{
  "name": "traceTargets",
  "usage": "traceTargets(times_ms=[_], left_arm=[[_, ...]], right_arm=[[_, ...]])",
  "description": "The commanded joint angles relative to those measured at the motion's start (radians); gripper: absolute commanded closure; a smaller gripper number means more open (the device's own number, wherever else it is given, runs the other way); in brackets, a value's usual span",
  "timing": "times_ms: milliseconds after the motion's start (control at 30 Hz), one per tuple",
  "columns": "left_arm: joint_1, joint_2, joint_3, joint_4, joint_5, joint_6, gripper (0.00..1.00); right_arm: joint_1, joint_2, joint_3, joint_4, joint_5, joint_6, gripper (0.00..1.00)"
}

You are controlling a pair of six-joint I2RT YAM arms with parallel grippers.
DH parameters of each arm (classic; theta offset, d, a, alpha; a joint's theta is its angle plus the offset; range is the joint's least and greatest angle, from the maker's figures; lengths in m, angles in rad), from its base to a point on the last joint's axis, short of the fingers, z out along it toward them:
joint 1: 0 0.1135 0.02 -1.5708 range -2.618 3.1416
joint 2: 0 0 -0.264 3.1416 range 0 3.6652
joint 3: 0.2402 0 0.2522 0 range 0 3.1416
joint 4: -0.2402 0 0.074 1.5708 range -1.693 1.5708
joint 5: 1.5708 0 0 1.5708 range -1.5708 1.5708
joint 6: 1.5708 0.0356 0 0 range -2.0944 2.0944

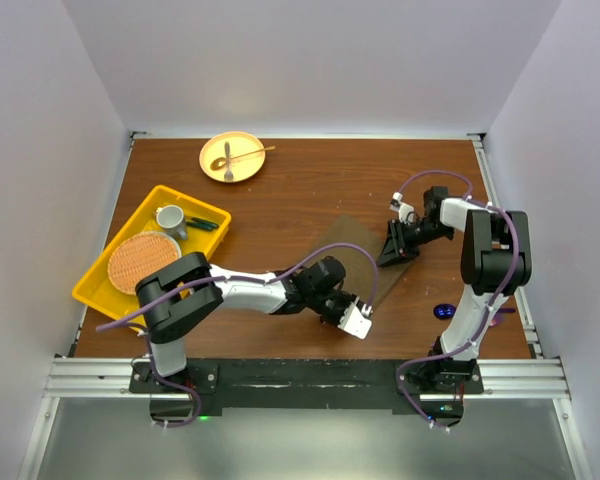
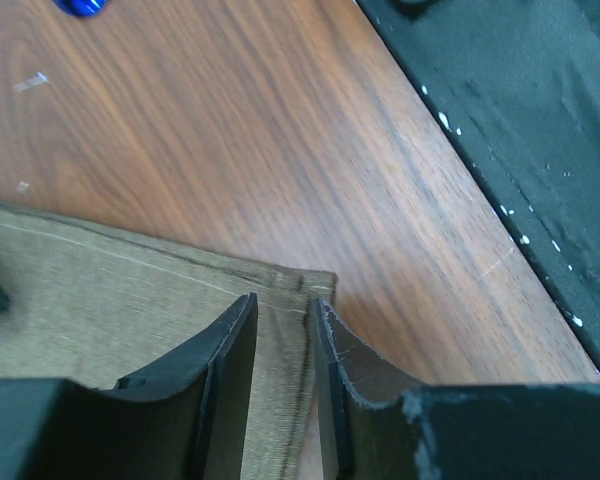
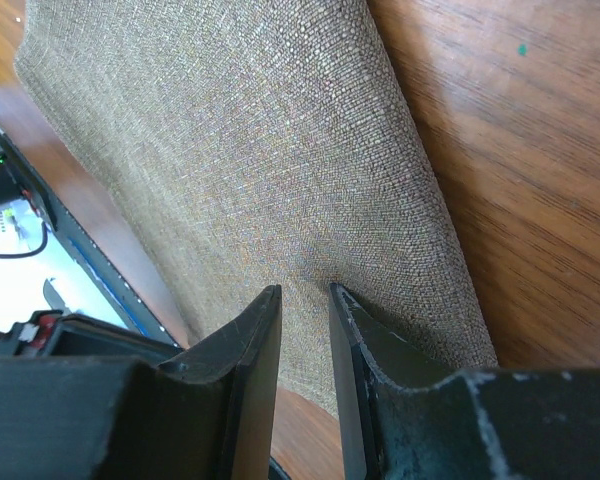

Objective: Fold the napkin into a case and place the utensils inside
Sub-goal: Fold the top corner of the square-folded napkin at the center of the board.

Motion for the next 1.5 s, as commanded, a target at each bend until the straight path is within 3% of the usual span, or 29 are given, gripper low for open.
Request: traceTargets(times_ms=[0, 200, 367, 667, 833, 933, 967, 1067, 1467], left_arm=[[-0.011, 0.024, -0.014, 0.040, -0.020, -0.002, 0.66], [-0.011, 0.034, -0.011, 0.041, -0.061, -0.011, 0.65], [-0.011, 0.008, -0.017, 0.053, -0.049, -0.037, 0.80], [0.008, -0.042, -0.007, 0.023, -0.011, -0.053, 0.96], [0.043, -0.055, 0.028, -0.029, 0.029, -0.063, 0.98], [0.061, -0.030, 0.066, -0.083, 0.055, -0.062, 0.90], [0.066, -0.015, 0.075, -0.098, 0.058, -0.065, 0.81], [0.071, 0.013, 0.092, -0.094, 0.057, -0.082, 0.74], [0.071, 0.059, 0.109, -0.083, 0.046, -0.102, 0.72]], right_arm=[[0.001, 0.020, 0.020, 0.006, 0.035, -0.022, 0.69], [0.001, 0.038, 0.032, -0.012, 0.029, -0.036, 0.68], [0.001, 0.038, 0.038, -0.026, 0.033, -0.051, 0.68], [0.001, 0.035, 0.043, -0.043, 0.029, -0.059, 0.68], [0.001, 0.029, 0.047, -0.052, 0.020, -0.062, 0.67], [0.001, 0.030, 0.053, -0.063, 0.015, -0.063, 0.66], [0.001, 0.029, 0.056, -0.063, 0.016, -0.063, 0.65], [0.001, 0.033, 0.063, -0.066, 0.017, -0.062, 0.65], [0.001, 0.038, 0.069, -0.072, 0.016, -0.065, 0.64]])
